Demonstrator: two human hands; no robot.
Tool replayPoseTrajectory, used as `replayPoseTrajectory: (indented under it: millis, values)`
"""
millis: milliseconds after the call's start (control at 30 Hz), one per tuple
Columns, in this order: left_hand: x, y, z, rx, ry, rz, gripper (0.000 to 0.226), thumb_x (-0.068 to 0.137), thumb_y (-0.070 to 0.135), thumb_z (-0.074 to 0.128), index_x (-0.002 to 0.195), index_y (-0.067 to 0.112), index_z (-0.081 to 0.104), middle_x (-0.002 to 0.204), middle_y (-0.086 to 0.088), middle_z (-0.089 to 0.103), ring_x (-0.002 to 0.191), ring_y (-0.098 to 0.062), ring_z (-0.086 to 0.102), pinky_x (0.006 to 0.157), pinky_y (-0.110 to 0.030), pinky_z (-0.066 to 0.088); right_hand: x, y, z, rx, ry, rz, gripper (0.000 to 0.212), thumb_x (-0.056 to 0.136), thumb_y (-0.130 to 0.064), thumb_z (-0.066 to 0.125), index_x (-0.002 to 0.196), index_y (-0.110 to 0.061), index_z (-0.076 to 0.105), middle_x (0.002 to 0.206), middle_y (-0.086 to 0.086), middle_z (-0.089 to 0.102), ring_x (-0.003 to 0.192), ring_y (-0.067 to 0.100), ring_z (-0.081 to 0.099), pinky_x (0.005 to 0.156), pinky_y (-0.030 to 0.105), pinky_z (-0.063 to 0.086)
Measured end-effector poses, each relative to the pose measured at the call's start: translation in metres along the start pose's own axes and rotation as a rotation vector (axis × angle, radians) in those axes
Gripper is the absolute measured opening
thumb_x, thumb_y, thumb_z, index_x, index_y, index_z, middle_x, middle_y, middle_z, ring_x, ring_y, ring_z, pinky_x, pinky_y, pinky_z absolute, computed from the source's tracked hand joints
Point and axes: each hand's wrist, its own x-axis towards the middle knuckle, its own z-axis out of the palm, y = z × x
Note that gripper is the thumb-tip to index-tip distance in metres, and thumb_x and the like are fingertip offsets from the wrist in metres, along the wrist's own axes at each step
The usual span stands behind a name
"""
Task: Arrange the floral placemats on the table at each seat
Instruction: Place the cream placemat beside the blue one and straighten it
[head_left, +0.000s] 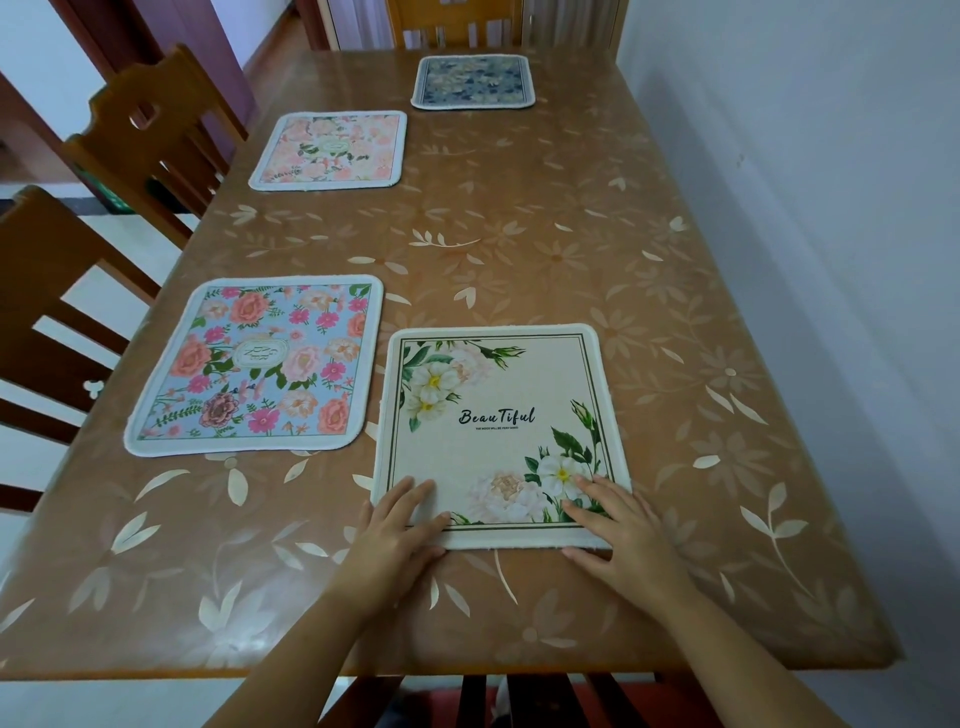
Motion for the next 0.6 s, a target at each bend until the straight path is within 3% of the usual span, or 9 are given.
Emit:
replayPoseTrajectory:
  millis: [133, 367, 533, 600]
  values:
    - [-0.0011, -0.0005, -0.0002, -0.006, -0.001, 0.0, 0.07, 0.092, 0.054, 0.012, 0.102, 0.015, 0.069, 0.124, -0.021, 0.056, 0.115, -0.047, 0.047, 0.081, -0.067, 0.043, -0.0002, 0.001, 0.0002, 0.013, -0.015, 0.002, 0.047, 0.068, -0.029, 0.079, 0.111, -0.016, 0.065, 0.129, 0.008, 0.056, 0.122, 0.03, 0.046, 0.096, 0.056, 0.038]
    - [-0.0019, 0.0025, -0.0019, 0.076, 0.04, 0.034, 0.068, 0.093, 0.051, 0.012, 0.099, 0.016, 0.07, 0.119, -0.019, 0.06, 0.11, -0.045, 0.052, 0.076, -0.064, 0.046, 0.0, 0.0011, -0.0015, 0.024, -0.039, 0.008, 0.044, 0.068, -0.026, 0.08, 0.109, -0.016, 0.066, 0.129, 0.008, 0.055, 0.123, 0.032, 0.045, 0.096, 0.059, 0.039]
    - [-0.0029, 0.0044, -0.0012, 0.106, 0.065, 0.027, 0.035, 0.08, 0.037, 0.048, 0.095, 0.017, 0.072, 0.115, -0.016, 0.064, 0.105, -0.043, 0.057, 0.07, -0.061, 0.049, 0.0014, 0.0009, -0.0056, 0.007, -0.066, 0.005, 0.044, 0.075, -0.031, 0.073, 0.115, -0.018, 0.062, 0.136, 0.004, 0.049, 0.129, 0.026, 0.037, 0.104, 0.05, 0.029]
    - [-0.0023, 0.0056, -0.0001, 0.117, 0.087, 0.029, 0.025, 0.071, 0.027, 0.073, 0.093, 0.017, 0.072, 0.113, -0.016, 0.065, 0.103, -0.044, 0.058, 0.068, -0.061, 0.049, 0.0017, 0.0007, -0.0069, -0.002, -0.091, 0.009, 0.045, 0.08, -0.036, 0.067, 0.121, -0.02, 0.058, 0.141, -0.001, 0.042, 0.133, 0.02, 0.029, 0.108, 0.044, 0.023]
